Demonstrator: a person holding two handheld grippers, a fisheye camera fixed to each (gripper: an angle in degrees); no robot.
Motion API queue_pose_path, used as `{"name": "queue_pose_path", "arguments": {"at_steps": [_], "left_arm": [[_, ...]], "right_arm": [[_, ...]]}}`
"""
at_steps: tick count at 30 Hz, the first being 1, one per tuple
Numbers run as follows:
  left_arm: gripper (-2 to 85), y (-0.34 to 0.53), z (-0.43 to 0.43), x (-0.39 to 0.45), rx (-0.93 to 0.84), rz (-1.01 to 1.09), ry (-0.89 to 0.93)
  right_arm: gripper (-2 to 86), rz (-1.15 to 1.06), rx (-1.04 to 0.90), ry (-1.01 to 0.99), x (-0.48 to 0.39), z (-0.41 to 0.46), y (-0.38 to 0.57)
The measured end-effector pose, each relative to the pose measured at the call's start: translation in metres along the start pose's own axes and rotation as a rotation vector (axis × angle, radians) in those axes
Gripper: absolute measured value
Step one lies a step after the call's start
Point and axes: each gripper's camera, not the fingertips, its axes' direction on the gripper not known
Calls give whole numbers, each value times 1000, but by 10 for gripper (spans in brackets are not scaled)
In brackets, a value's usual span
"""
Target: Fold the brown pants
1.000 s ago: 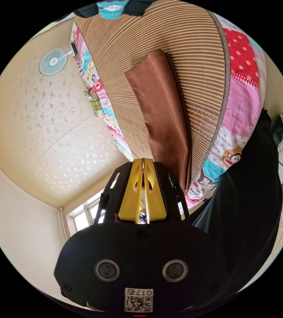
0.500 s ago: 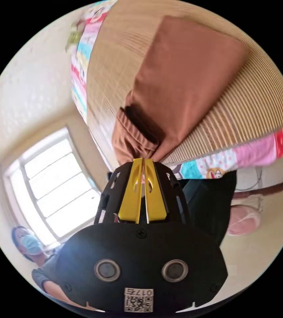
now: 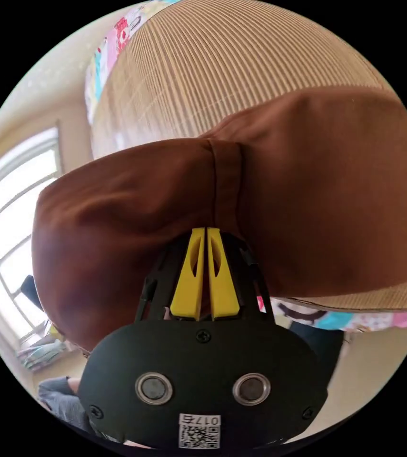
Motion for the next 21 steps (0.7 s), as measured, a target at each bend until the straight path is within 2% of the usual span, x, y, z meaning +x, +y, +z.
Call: {"name": "queue_pose_path", "arguments": {"at_steps": [2,5,8,9,11,13,14,16,19,21], "left_arm": [[77,-23,18,43,-35,91,-82],[84,-62,72,100,-109,221,-163],[88,-100,155,130,-256,335,-106],[78,-111,180,137,-300,385,8],[63,-122,201,135,-323,380,129],[74,-128,202,100,-264,219,88],[80,-127,199,87,-239,160,53],[126,-112,176,28,-133,-106,-112],[166,-84,155,-37,-57,-363,-250],[200,-73,164,-69,-98,-460,-209]], "right_arm": [[5,-15,-15,-300,28,-8,0],[5,-29,14,-565,79,-41,9],[5,93,130,-601,151,-91,36],[5,135,151,-586,166,-102,44],[5,439,176,-427,235,-137,82],[6,588,190,-351,277,-160,115],[6,601,233,-374,297,-174,134],[9,594,285,-454,322,-189,156],[19,472,342,-612,338,-199,175],[36,366,346,-709,337,-197,176]]}}
